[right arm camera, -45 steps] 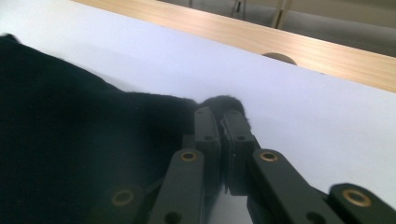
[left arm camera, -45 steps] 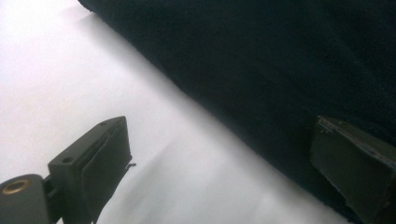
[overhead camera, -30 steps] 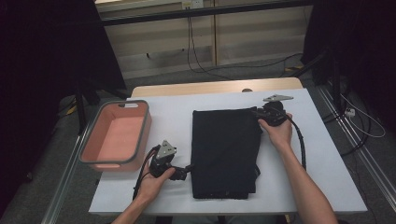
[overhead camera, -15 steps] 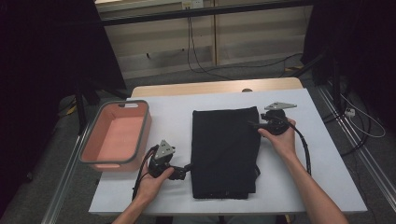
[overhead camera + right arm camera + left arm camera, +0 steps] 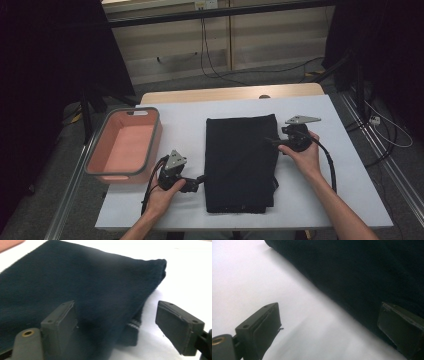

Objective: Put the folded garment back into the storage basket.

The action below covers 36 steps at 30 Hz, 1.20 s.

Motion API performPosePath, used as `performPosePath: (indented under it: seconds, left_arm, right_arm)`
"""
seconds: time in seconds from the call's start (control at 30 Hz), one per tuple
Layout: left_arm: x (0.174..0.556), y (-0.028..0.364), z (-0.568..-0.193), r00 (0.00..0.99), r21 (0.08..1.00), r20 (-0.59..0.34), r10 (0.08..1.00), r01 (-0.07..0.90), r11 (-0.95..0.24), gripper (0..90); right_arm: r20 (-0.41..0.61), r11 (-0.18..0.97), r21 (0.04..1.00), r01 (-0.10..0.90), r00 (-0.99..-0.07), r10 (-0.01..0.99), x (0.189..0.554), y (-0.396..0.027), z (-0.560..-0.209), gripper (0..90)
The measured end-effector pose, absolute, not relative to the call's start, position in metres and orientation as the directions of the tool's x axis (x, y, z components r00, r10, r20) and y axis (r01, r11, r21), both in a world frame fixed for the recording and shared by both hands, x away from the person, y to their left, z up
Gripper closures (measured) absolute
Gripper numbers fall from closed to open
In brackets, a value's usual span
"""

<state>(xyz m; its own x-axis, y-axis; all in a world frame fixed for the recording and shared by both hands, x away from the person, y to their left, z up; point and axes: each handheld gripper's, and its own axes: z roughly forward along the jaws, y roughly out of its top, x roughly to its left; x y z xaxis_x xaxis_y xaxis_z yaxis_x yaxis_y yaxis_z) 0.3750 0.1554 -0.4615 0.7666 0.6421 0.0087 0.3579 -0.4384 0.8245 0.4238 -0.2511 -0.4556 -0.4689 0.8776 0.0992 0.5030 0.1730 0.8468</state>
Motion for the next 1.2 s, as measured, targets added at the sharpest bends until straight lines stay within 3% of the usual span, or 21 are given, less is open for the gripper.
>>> performPosePath:
  seconds: [0.33, 0.7, 0.8, 1.2]
  left_arm:
    - [0.372, 0.157, -0.461, 0.764, 0.827, 0.005, 0.645, 0.36, -0.433, 4.7]
    - [0.372, 0.157, -0.46, 0.762, 0.828, 0.006, 0.648, 0.36, -0.431, 4.9]
    - [0.371, 0.157, -0.46, 0.763, 0.828, 0.008, 0.646, 0.357, -0.432, 4.9]
    - [0.369, 0.158, -0.459, 0.76, 0.83, -0.024, 0.649, 0.377, -0.412, 4.9]
  right_arm:
    - [0.096, 0.196, 0.866, 0.46, -0.537, 0.838, 0.392, -0.247, -0.439, 17.1]
    - [0.057, 0.265, 0.852, 0.451, -0.583, 0.81, 0.364, -0.232, -0.443, 16.6]
    - [0.06, 0.272, 0.85, 0.452, -0.596, 0.801, 0.356, -0.229, -0.442, 20.4]
    - [0.078, 0.301, 0.85, 0.433, -0.667, 0.741, 0.329, -0.222, -0.438, 19.5]
